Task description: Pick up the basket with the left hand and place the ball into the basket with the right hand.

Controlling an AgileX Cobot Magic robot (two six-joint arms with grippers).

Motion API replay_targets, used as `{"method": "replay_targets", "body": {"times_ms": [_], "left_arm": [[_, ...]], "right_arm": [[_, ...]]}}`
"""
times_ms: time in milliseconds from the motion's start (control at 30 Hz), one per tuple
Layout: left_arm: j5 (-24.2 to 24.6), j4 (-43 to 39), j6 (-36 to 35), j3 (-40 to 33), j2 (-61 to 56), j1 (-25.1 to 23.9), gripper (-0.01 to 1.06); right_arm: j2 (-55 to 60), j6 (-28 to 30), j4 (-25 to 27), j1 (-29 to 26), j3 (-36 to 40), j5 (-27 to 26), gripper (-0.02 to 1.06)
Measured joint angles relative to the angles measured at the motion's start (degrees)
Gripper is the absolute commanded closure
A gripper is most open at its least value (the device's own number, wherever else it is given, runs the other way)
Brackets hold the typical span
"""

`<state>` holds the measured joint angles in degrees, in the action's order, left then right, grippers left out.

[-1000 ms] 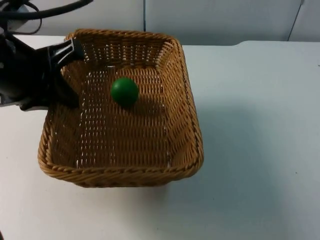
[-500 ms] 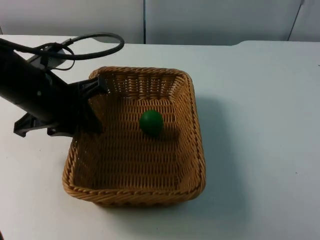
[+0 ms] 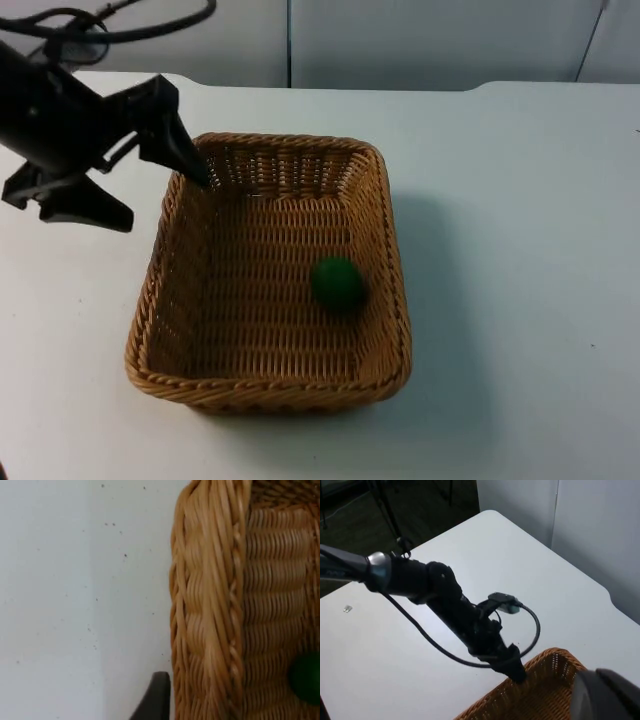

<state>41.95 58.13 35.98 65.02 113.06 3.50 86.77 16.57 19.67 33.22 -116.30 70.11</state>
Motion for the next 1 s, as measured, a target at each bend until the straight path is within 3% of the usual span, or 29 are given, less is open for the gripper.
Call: {"method": "replay_targets", "body": {"times_ms": [100,133,200,233,267,300,433,533,667,700,833,900,1000], "left_arm": [[4.3,-1.3,-1.4,0.6,-1.2,-3.3,0.31],[5.9,-1.5,-1.6,0.6,-1.7,-4.7,0.39],[9.7,-1.7,-1.9,0.6,-2.5,-7.0,0.66],[9.7,-1.7,-1.9,0.6,-2.5,-7.0,0.91],[11.9,-2.1,-1.9,0.6,-2.8,-7.9,0.91],[13.8,-2.4,-1.9,0.6,-3.3,-8.4,1.06],[19.5,-6.1,0.2,0.6,-6.4,-8.9,1.05],[20.1,-8.0,0.4,-0.3,-9.7,-8.9,1.05],[12.2,-13.7,-1.5,-7.6,-23.4,-8.9,1.05],[12.2,-13.7,-1.5,-7.6,-23.4,-8.9,1.05],[3.8,-25.2,-9.6,-18.8,-46.0,-8.9,1.05],[3.3,-29.4,-12.7,-21.3,-52.4,-8.9,1.05],[4.9,-43.3,-22.8,-25.3,-70.0,-8.9,1.05]], "right_arm": [[0.0,0.0,-0.1,0.0,0.0,0.0,1.05],[0.0,0.0,-0.1,0.0,0.0,0.0,1.05],[0.0,0.0,-0.2,0.0,0.0,0.0,1.05],[0.0,0.0,-0.2,0.0,0.0,0.0,1.05],[0.0,0.0,-0.4,0.0,0.0,0.0,1.05],[0.0,0.0,-0.7,0.0,0.0,0.0,1.05],[0.0,0.0,-1.8,0.0,0.0,0.0,1.05],[0.0,-0.1,-2.2,0.0,0.0,0.0,1.05],[-0.3,-1.5,-3.7,0.0,0.0,0.0,1.05],[-0.3,-1.5,-3.7,0.0,0.0,0.0,1.05],[-2.2,-5.6,-8.8,0.0,0.0,0.0,1.05],[-2.9,-7.5,-10.8,0.0,0.0,0.1,1.05],[-6.0,-13.3,-19.1,0.0,0.0,0.1,1.05]]}}
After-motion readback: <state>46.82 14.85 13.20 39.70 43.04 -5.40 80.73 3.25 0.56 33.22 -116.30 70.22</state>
